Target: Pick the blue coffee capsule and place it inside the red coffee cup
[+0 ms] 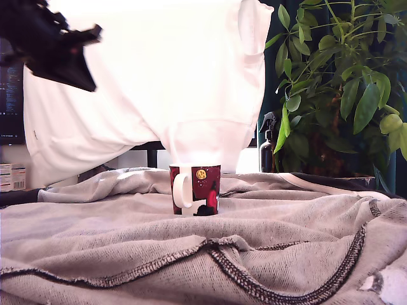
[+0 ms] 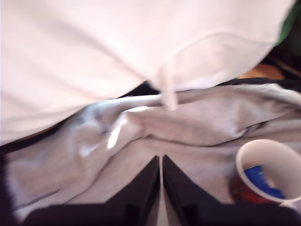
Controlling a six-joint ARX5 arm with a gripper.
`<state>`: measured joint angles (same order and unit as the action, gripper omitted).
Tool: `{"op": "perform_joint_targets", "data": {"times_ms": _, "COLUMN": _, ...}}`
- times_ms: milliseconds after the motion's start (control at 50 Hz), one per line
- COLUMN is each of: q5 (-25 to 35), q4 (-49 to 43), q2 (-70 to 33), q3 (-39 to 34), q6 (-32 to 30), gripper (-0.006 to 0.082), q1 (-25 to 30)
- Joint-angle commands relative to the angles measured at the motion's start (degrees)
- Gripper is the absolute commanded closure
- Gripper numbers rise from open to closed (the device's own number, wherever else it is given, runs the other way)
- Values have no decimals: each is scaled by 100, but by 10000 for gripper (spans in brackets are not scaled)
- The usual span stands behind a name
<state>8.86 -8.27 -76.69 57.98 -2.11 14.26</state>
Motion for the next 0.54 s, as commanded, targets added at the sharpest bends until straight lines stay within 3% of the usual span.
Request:
{"op": "perform_joint_targets", "data": {"times_ms": 0, "q5": -39, "q4": -186, "q2": 258, "q3": -55, "q6": -50, "gripper": 786, "q1": -114}}
{"op": "perform_joint_targets", "data": {"times_ms": 520, "q5": -37, "q4": -1104, "q2": 857, "q3": -55, "q6": -138, "gripper": 786, "q1": -553}}
